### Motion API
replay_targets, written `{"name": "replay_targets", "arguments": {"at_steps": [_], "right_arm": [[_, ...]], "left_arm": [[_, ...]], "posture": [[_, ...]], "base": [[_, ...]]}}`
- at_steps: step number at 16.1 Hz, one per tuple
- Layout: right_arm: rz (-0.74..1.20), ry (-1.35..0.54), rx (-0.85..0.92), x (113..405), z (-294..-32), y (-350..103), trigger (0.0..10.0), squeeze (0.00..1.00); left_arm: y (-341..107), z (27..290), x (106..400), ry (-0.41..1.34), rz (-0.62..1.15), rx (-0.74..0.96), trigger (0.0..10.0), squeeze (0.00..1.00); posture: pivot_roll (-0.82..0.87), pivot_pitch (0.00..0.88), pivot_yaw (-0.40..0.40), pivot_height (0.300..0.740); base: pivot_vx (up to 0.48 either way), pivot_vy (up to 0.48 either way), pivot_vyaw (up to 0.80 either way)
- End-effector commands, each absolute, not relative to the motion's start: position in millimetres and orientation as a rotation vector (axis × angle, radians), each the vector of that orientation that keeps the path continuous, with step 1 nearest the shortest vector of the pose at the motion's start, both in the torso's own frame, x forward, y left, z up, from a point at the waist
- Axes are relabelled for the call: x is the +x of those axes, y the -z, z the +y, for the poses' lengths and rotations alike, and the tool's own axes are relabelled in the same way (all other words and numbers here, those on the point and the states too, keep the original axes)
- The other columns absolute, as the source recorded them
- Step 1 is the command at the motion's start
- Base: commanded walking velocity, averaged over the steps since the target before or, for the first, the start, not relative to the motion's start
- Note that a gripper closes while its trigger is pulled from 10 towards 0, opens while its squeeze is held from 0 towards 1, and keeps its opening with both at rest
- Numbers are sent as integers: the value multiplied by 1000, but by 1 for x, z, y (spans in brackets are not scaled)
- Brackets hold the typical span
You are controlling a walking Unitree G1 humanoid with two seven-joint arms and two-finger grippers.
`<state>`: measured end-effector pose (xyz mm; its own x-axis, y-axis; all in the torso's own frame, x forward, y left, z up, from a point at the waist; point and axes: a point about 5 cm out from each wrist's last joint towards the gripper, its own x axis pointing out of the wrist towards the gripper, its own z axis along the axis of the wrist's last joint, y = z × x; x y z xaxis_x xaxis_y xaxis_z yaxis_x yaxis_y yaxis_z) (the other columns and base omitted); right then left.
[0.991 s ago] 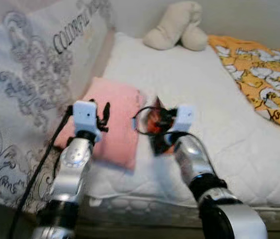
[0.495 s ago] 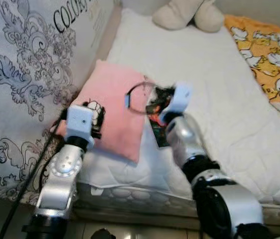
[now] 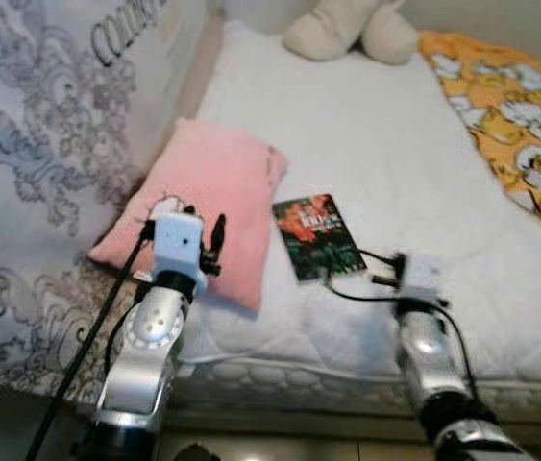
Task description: Clean up the room
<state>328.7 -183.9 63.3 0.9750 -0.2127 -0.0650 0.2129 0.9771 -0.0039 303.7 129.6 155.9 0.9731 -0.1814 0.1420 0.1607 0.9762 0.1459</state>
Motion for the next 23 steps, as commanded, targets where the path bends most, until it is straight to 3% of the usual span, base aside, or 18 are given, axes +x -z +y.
{"name": "replay_targets", "arguments": {"at_steps": [1, 3, 5, 12, 15, 23], "right_arm": [[38, 256, 16, 335, -193, -72, 10000, 0], [52, 298, 42, 337, -201, -74, 10000, 0], [134, 300, 153, 345, -207, -73, 10000, 0], [163, 193, 165, 372, -186, -100, 10000, 0], [158, 172, 186, 380, -176, -111, 10000, 0], [161, -118, 294, 386, -112, -120, 10000, 0]], "left_arm": [[-158, 126, 303, 198, -155, 147, 10000, 0], [-158, 128, 302, 202, -157, 165, 10000, 0], [-158, 137, 296, 185, -137, 201, 10000, 0], [-160, 155, 249, 90, -85, 246, 10000, 0], [-161, 159, 239, 61, -73, 249, 10000, 0], [-164, 161, 238, 32, -54, 244, 10000, 0]], "posture": [[351, 176, -34, 715], [352, 185, -27, 715], [389, 272, -5, 715], [552, 414, -32, 715], [578, 424, -52, 715], [558, 394, -79, 715]], "base": [[0, 0, 0], [0, 0, 0], [0, 0, 0], [0, 0, 0], [0, 0, 0], [0, 0, 0]]}}
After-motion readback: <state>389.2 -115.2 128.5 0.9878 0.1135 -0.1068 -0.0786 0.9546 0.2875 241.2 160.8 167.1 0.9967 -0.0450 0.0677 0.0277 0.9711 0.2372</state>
